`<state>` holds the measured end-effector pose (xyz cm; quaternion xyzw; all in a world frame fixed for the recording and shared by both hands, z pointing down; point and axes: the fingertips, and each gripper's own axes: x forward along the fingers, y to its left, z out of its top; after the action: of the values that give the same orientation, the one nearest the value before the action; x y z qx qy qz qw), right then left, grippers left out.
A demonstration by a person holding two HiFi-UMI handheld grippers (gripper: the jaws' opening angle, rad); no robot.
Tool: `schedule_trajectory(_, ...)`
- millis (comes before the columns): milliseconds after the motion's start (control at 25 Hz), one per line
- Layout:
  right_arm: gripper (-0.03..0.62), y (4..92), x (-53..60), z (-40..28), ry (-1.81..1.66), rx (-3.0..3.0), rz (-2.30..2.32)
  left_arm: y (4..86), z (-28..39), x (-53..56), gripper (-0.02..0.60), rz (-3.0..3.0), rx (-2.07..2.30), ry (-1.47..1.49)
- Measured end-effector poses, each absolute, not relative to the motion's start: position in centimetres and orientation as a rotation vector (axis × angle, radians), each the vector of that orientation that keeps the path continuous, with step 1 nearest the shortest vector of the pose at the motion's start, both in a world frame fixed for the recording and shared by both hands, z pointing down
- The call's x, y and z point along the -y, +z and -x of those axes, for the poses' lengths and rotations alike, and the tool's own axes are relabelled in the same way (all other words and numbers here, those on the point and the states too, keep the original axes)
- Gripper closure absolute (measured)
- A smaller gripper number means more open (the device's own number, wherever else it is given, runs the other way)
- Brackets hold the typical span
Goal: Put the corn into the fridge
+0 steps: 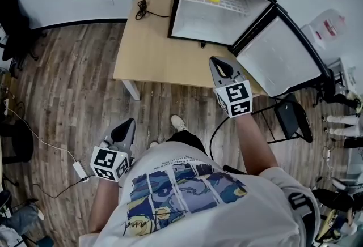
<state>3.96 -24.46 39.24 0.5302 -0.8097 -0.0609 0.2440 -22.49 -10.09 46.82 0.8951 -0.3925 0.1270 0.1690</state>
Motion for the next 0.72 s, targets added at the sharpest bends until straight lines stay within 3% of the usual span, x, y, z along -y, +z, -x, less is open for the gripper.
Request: schedule_trajectory(720, 0.583, 41.2, 16.0, -1.5, -0.060, 2.277, -1.413, 48.1, 20.4, 7.1, 0.572, -2.606, 0.983, 0.380)
